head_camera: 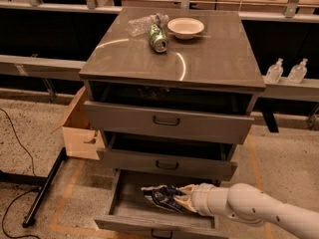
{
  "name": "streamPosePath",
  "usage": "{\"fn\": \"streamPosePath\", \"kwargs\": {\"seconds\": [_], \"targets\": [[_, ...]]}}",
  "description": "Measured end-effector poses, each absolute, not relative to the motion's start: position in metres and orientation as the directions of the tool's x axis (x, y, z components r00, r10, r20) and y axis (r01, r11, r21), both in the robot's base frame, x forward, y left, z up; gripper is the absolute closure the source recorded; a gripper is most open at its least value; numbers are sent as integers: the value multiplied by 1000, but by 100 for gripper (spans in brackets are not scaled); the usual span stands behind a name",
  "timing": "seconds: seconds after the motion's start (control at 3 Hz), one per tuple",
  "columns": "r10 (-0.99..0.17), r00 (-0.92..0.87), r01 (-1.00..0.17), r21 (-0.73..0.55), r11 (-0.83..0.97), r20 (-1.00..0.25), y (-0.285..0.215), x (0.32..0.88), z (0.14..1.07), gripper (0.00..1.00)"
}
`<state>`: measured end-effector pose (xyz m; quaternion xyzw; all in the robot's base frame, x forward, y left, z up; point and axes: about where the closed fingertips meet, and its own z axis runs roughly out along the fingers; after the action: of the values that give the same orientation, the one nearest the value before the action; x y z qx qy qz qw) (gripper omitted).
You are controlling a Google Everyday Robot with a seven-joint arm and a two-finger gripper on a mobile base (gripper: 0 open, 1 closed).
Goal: Place blue chip bag into bottom drawer
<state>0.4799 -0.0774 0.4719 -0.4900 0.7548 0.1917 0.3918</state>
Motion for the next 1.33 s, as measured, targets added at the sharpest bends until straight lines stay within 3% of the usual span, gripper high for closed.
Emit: {"fn": "streamPosePath", "kwargs": {"seconds": [1.33], "targets": [[-626,-241,-888,-91,450,-742,-99,526,318,100]]}}
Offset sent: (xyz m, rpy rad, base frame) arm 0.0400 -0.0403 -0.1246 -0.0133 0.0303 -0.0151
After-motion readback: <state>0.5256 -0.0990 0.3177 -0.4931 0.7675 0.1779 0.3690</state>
